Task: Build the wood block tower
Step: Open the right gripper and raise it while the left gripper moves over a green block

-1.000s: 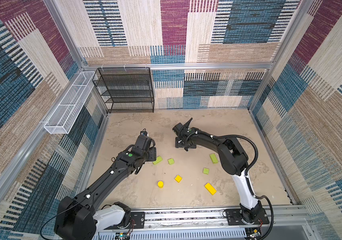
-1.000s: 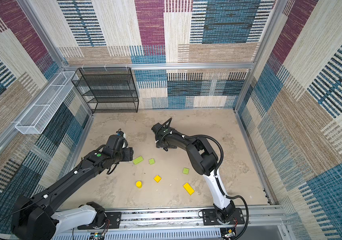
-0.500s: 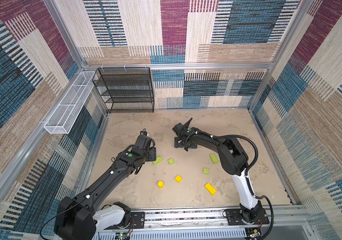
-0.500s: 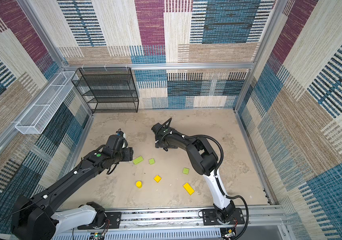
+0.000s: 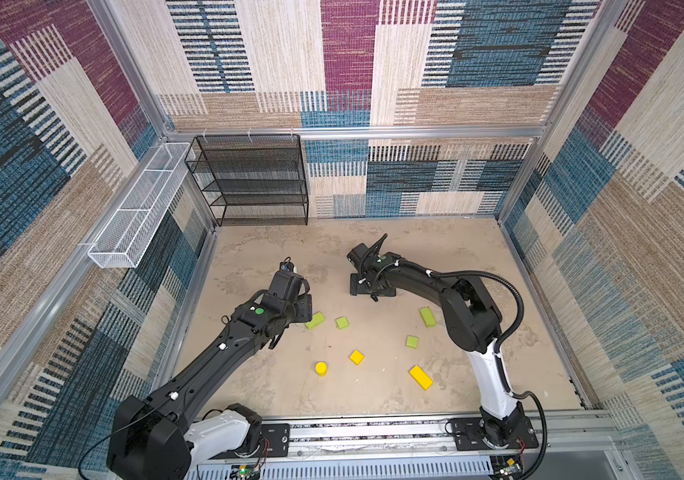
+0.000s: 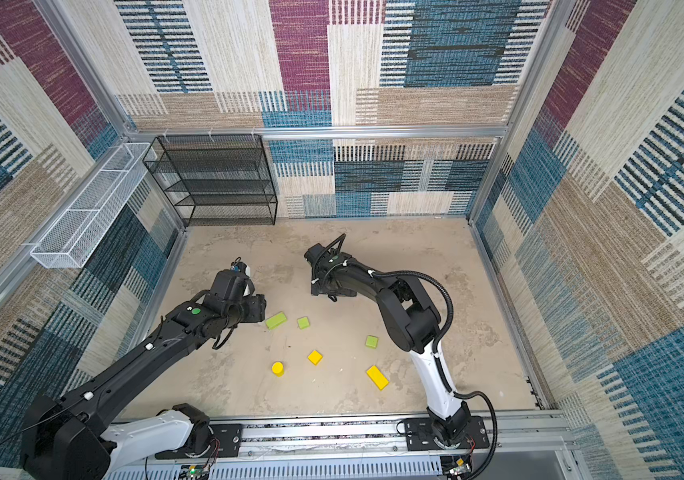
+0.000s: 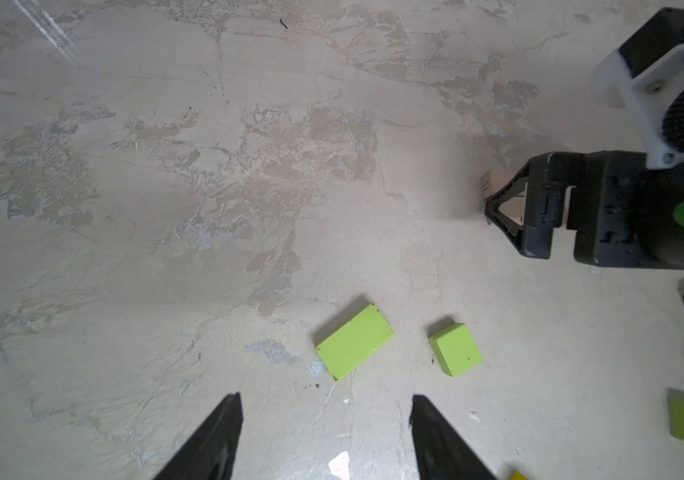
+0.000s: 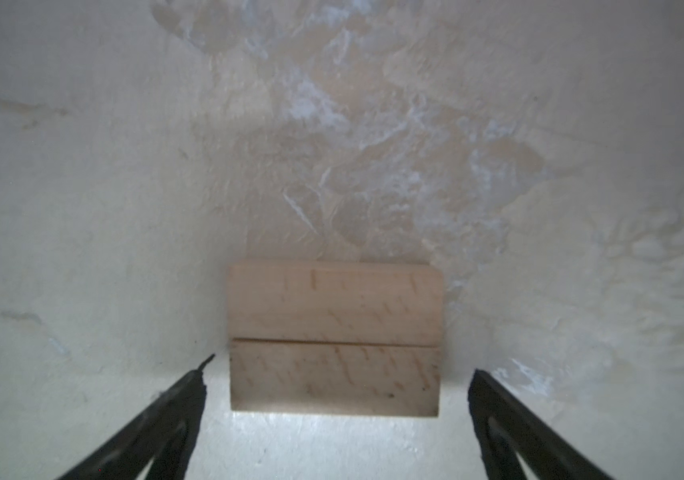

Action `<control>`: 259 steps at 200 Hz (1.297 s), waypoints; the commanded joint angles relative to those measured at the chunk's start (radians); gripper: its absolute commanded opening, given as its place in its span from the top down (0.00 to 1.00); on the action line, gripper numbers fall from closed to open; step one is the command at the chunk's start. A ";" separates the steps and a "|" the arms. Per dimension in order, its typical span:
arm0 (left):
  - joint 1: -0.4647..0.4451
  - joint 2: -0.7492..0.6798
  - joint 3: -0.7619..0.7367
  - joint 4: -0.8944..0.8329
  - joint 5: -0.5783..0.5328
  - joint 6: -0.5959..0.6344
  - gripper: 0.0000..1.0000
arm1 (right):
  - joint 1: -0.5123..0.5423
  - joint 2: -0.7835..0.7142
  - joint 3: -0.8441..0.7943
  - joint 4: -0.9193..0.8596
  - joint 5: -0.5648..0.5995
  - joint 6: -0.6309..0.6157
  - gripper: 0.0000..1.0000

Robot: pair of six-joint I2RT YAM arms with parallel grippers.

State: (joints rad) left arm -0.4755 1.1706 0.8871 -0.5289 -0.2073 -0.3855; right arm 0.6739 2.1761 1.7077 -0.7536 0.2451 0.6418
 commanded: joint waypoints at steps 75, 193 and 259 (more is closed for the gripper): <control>0.000 0.014 0.041 -0.018 0.010 0.027 0.31 | -0.006 -0.247 -0.171 0.110 0.008 -0.035 0.01; 0.000 0.166 0.149 -0.198 -0.084 0.096 0.30 | -0.119 -0.592 -0.542 0.286 -0.062 -0.056 0.01; 0.000 0.272 0.181 -0.232 0.010 0.177 0.27 | -0.157 -0.684 -0.640 0.307 -0.060 -0.074 0.01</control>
State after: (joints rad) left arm -0.4755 1.4223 1.0595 -0.7288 -0.2535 -0.2840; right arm 0.5243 1.5234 1.0939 -0.4904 0.1902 0.5770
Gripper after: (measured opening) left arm 0.717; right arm 0.993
